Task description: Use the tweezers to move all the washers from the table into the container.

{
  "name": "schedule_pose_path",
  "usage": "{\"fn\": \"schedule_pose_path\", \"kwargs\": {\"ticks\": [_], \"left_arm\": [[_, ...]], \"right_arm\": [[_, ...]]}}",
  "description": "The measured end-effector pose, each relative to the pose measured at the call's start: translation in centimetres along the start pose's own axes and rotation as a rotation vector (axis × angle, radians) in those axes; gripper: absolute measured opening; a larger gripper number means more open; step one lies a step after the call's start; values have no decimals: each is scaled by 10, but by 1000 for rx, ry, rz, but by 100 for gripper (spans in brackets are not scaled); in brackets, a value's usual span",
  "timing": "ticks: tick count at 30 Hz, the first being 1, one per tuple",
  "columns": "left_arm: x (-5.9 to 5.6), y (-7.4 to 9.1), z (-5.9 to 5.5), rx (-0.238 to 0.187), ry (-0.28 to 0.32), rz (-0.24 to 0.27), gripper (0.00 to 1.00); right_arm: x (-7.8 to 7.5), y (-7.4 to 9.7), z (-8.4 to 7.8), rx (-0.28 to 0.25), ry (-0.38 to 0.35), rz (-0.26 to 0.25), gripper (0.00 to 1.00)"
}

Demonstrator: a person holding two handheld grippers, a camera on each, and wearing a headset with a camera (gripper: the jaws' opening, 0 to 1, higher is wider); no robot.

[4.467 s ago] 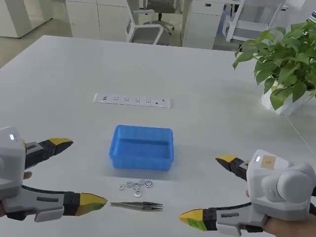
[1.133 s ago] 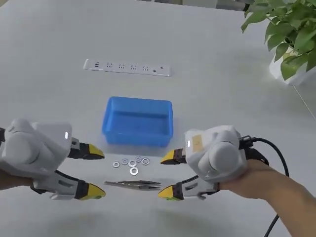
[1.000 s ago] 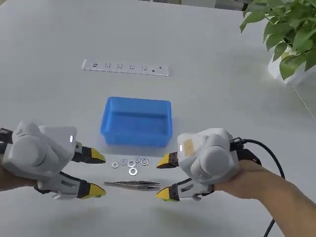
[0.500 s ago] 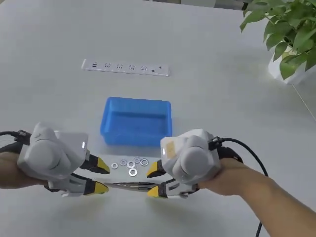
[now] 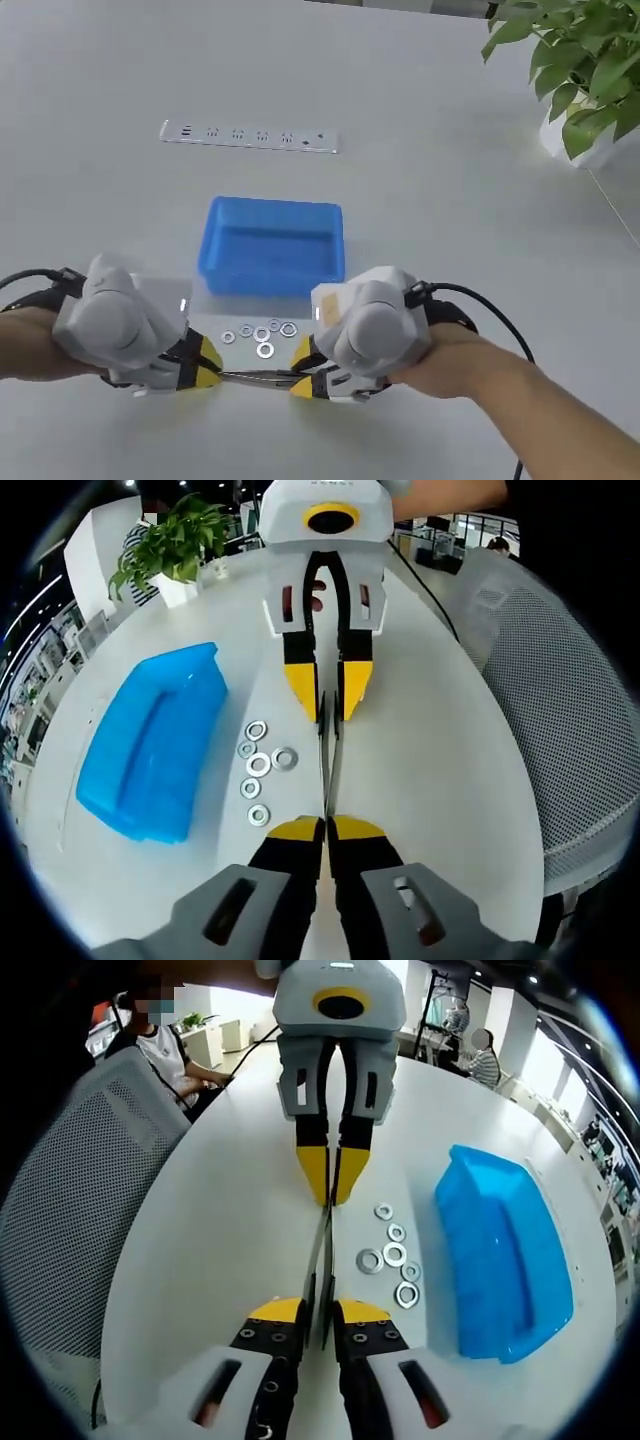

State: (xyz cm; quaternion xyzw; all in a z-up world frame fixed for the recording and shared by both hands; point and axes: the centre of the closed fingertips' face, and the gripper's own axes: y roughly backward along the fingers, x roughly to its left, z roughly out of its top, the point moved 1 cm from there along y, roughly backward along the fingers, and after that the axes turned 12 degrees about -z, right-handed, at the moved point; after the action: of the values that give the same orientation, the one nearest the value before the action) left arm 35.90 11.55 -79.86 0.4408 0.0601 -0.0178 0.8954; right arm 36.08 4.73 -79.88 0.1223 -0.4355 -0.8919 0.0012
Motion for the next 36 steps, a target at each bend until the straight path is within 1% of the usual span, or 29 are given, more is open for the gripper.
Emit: {"fn": "schedule_pose_path", "kwargs": {"ticks": [5,10,14,17,21,28,30,36], "left_arm": [[-1,-1,1,0,0,-3,6],[-4,0,3,14,-12,-2,6],[-6,4,6,6,-16,0,6],[-8,10,12,-8,-13,2,6],[-9,16,19,-11,-26,10,6],[-16,26,37,-19,-35,3,5],[-18,27,40,-21,-37,2,5],[-22,35,56,-34,-64,5,5]], "right_arm": [[1,-1,0,-2,-3,-1,14],[1,-1,0,-2,-6,-6,14],[2,0,1,-1,-4,-7,14],[2,0,3,-8,-22,-14,14],[1,2,7,-20,-40,-22,14],[3,4,8,-23,-44,-25,14],[5,5,8,-24,-42,-25,14],[6,7,11,-34,-49,-28,14]]}}
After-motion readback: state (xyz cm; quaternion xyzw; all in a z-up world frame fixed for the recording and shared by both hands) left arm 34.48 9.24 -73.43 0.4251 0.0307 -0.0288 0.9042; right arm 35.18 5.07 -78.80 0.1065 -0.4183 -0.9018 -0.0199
